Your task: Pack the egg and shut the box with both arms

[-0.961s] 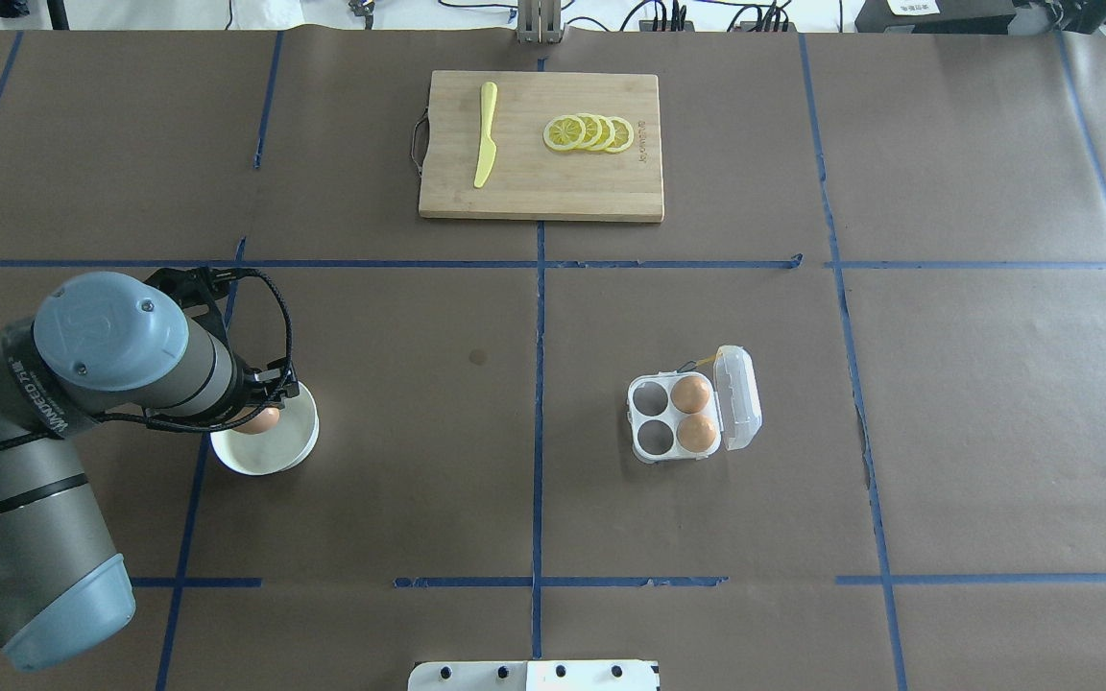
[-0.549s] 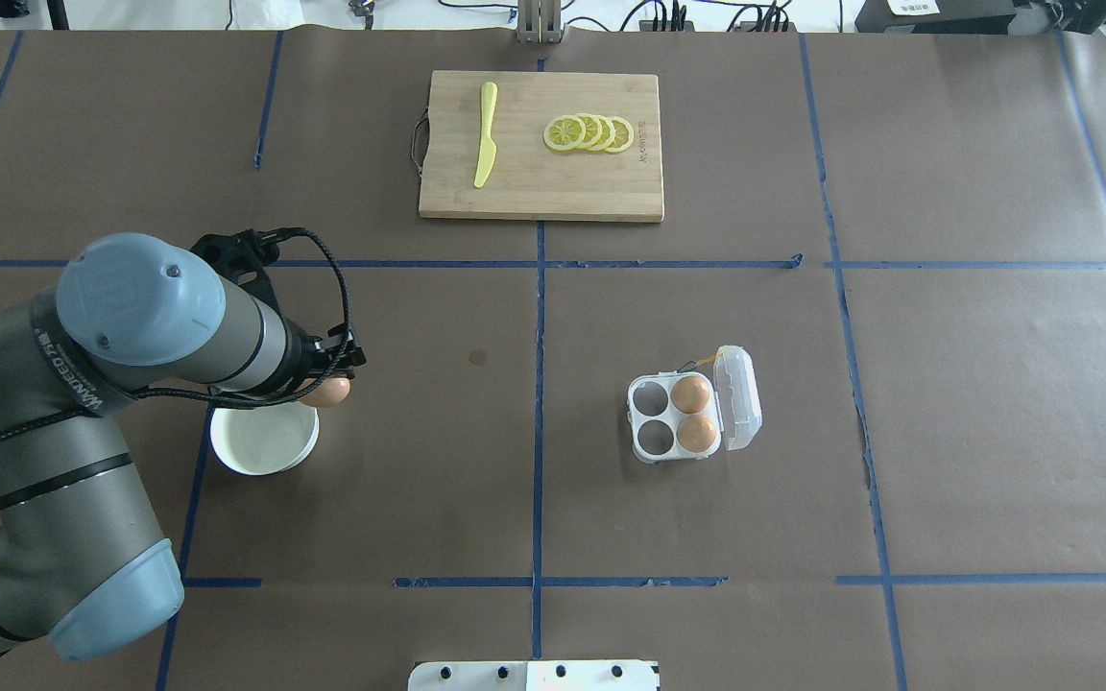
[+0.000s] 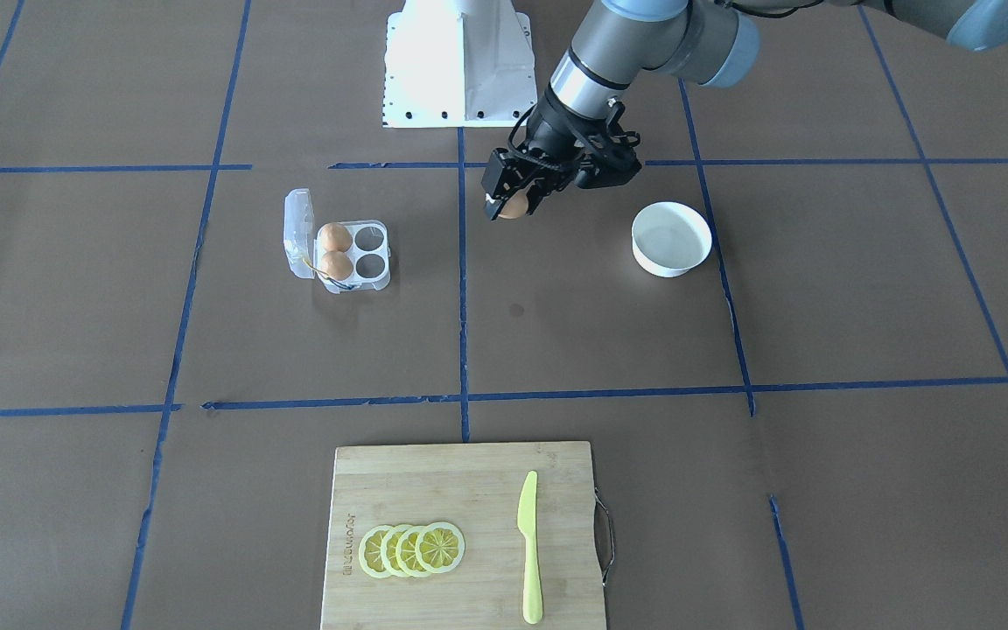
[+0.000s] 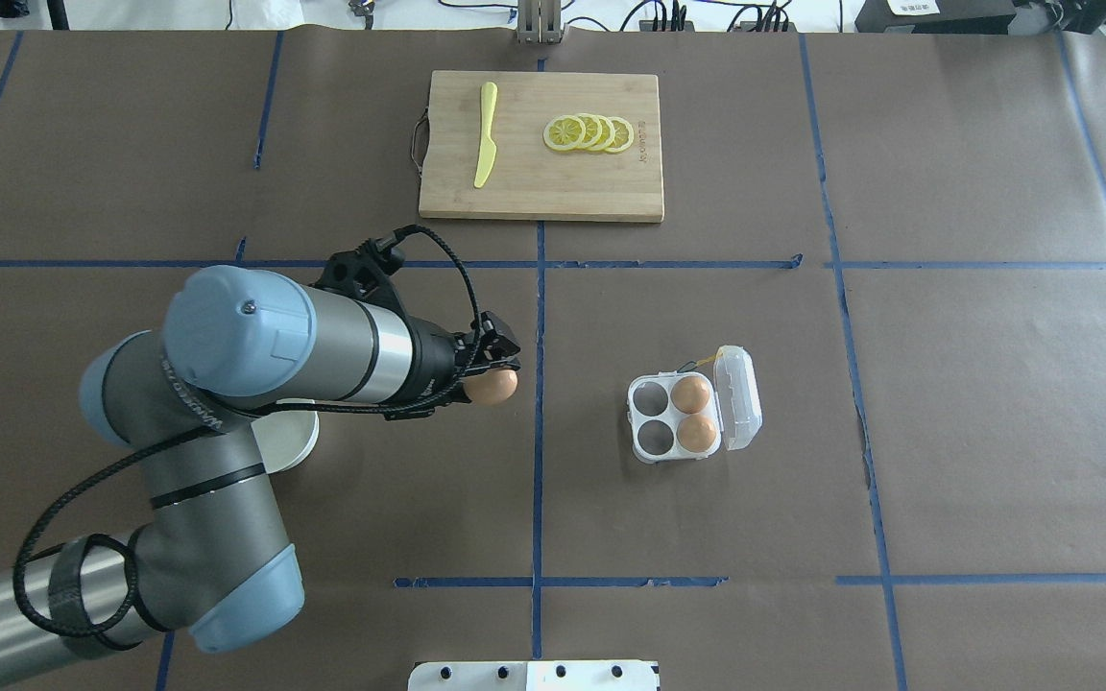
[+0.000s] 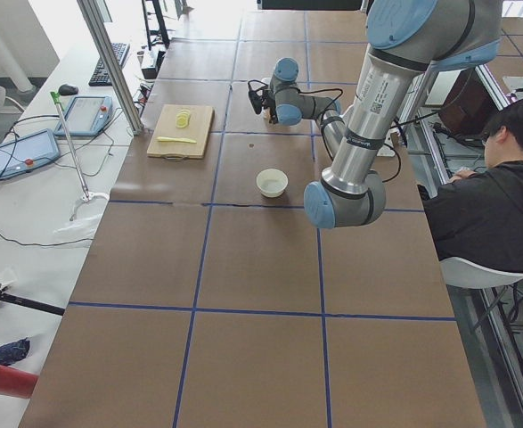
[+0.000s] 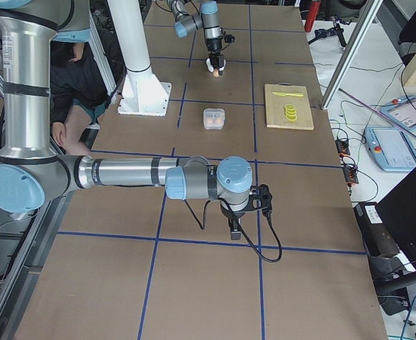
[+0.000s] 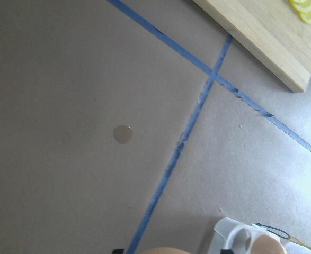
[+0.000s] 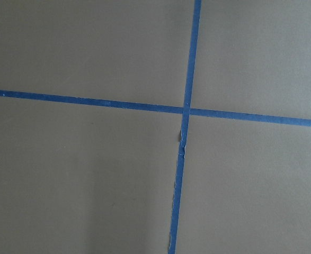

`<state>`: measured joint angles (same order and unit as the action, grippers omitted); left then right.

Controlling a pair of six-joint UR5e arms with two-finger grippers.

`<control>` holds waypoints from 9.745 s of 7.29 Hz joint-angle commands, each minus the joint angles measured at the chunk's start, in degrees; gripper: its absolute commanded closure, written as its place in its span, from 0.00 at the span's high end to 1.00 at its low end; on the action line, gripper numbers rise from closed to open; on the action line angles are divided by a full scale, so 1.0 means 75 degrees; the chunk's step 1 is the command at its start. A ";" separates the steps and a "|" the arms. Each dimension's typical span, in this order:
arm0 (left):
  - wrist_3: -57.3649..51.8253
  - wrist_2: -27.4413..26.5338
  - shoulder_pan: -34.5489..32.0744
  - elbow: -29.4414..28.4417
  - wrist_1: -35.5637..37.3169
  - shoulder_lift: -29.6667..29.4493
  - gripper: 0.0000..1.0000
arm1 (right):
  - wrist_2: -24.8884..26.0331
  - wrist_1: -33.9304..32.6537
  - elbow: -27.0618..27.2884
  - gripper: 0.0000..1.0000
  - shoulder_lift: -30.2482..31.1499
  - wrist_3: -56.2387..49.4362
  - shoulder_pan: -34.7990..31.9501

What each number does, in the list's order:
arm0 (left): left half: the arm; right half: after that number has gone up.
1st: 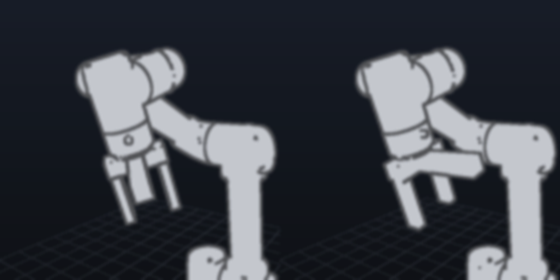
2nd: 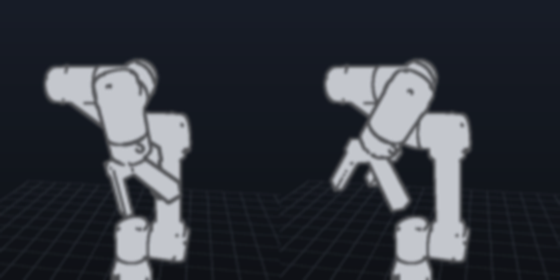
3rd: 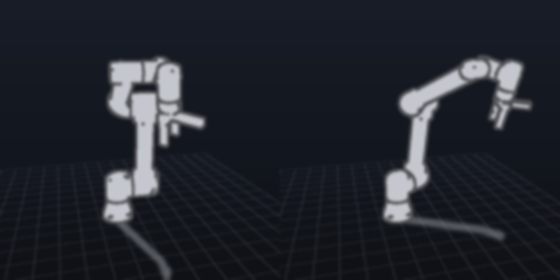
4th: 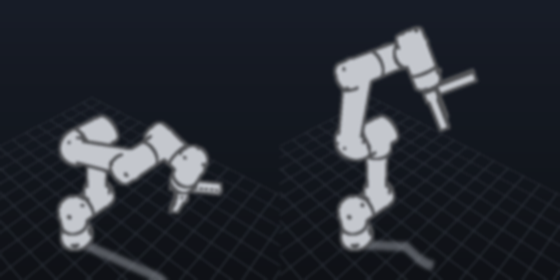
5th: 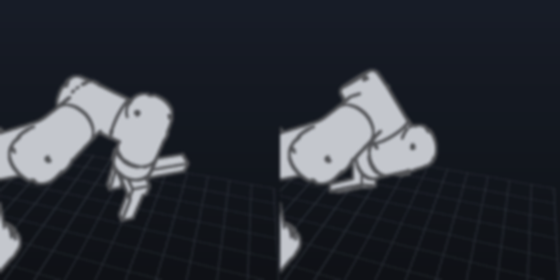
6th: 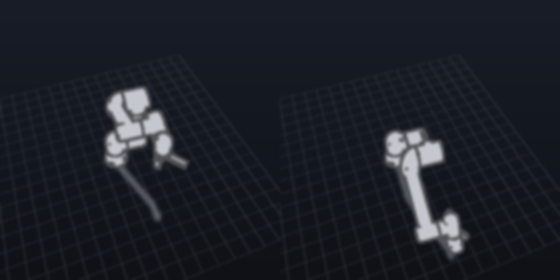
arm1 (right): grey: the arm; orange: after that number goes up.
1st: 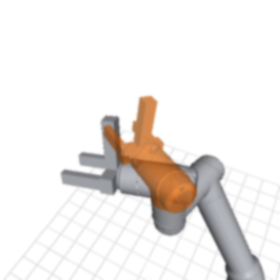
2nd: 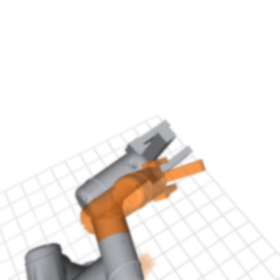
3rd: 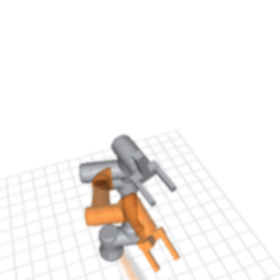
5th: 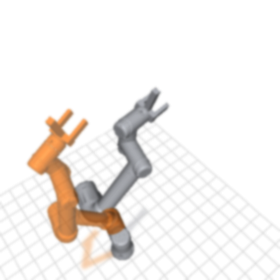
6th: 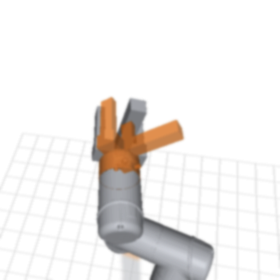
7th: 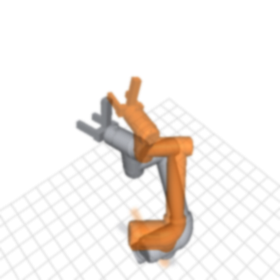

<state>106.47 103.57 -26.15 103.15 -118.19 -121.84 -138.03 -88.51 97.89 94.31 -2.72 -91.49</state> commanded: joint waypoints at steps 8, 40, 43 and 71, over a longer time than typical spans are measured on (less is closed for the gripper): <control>0.0101 -0.1152 0.1272 -0.2878 -0.2135 -0.1988 0.00 | 0.0005 0.0000 -0.0091 1.00 0.0000 0.0000 0.0012; -0.6201 0.1200 -0.3508 0.1668 0.2305 0.1456 1.00 | 0.3400 0.4830 0.0850 0.00 -0.3157 1.1437 0.8517; -0.6810 0.1238 -0.3568 0.1656 0.2258 0.1877 1.00 | 0.3427 0.4031 0.0950 0.99 -0.4089 1.1437 0.8508; -1.6599 0.3347 -0.8068 -0.1262 0.3196 0.4469 1.00 | 0.0041 -0.0856 -0.0232 1.00 0.0164 -0.1021 0.0152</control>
<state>-18.38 128.26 -86.66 93.72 -94.19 -88.29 -137.76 -94.93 96.21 95.73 -11.03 -90.35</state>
